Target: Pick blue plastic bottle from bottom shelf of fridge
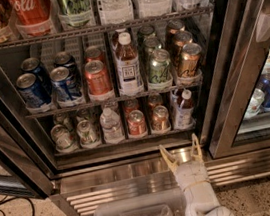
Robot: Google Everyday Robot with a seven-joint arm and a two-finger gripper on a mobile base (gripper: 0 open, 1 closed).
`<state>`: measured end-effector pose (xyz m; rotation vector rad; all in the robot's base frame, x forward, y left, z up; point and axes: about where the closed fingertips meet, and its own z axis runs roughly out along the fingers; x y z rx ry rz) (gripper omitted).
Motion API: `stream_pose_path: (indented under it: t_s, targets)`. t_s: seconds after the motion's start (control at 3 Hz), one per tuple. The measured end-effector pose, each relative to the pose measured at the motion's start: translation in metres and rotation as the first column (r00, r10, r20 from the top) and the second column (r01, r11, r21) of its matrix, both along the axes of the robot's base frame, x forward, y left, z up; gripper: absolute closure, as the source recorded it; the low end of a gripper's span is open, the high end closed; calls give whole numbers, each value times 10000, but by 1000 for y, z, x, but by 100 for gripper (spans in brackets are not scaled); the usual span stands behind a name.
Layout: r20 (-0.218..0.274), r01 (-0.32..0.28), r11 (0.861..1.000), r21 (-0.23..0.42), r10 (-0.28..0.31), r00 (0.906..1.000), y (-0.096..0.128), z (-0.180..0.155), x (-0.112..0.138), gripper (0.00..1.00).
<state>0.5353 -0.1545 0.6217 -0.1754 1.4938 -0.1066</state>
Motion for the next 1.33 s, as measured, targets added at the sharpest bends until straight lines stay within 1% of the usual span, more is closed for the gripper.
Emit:
stream_pose_path:
  t_s: [0.33,1.0,1.33]
  targets:
    - [157,319,9995,23,-320,9994,-8,-3,17,27]
    - [280,499,9986,176,-504,9983,-9,-18,56,29]
    - [341,820,9966,99,-823,9960,-17,-23,71,28]
